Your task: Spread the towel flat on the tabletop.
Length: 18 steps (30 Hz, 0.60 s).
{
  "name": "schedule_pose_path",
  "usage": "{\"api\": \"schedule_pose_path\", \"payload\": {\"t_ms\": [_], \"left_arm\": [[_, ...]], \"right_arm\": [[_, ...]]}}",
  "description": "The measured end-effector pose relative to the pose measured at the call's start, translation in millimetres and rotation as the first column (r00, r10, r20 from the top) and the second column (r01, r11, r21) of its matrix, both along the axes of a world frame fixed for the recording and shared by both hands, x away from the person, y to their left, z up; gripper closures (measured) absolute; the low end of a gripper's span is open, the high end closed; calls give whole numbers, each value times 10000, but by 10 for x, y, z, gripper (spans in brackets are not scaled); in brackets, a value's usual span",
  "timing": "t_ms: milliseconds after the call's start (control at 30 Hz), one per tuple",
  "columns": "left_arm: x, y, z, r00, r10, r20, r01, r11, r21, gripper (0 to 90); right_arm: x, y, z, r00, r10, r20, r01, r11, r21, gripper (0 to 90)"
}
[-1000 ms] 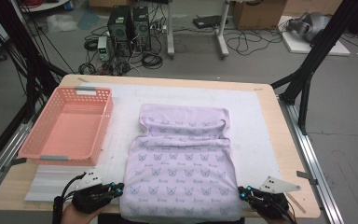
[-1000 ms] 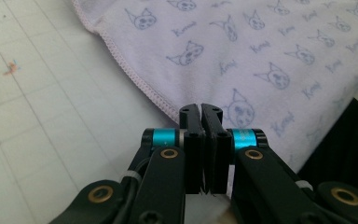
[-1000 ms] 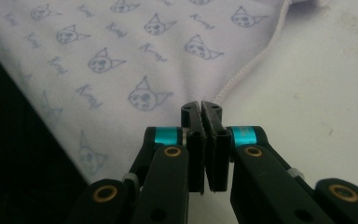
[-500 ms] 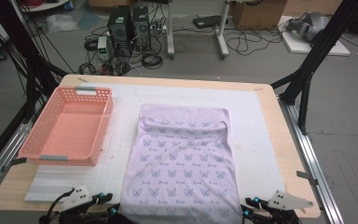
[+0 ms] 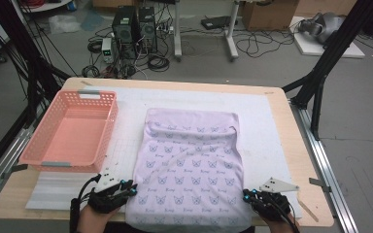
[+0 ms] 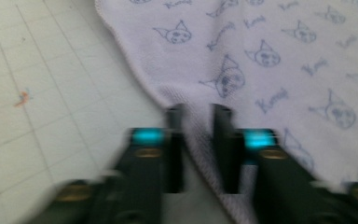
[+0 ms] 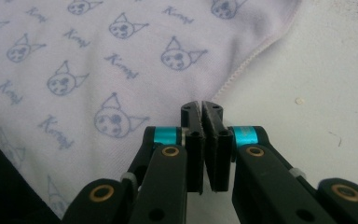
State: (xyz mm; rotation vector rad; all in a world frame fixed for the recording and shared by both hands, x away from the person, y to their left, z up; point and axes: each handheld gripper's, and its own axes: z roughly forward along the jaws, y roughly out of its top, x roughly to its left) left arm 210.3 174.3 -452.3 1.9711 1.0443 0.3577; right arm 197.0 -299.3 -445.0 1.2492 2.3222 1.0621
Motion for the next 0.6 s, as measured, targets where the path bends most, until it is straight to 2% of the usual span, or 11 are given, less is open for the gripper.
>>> {"api": "schedule_pose_path", "payload": {"t_ms": [67,200,267,333,433,500,533,567,600], "left_arm": [[-24,-9,35,9999,-157,-52,157,9997,185,876],[-101,105,127,9997,-235,-50,234,9995,-200,878],[-155,160,132,9990,-351,-293,341,9988,-344,878],[-237,197,134,9975,-531,-461,511,9978,-420,877],[-392,256,148,9960,-757,-479,732,9959,-526,876],[-460,282,136,9946,-893,-529,861,9945,-602,860],[-463,288,127,9956,-846,-412,821,9948,-595,818],[-434,289,125,9967,-712,-384,685,9953,-687,687],[-391,288,132,9977,-558,-379,527,9955,-786,592]], "right_arm": [[-4,-27,3,10000,10,-97,-9,9999,142,883],[-77,-109,44,9996,275,-2,-275,9991,332,885],[-138,-143,82,9993,379,-45,-376,9978,539,885],[-216,-173,115,9983,571,-86,-564,9959,702,885],[-383,-204,161,9957,891,-243,-867,9926,856,885],[-474,-229,170,9917,1137,-604,-1072,9891,1011,868],[-498,-236,166,9915,1092,-705,-1023,9902,950,812],[-509,-241,162,9954,770,-565,-723,9941,805,657],[-488,-253,158,9979,395,-521,-346,9951,924,622]]}}
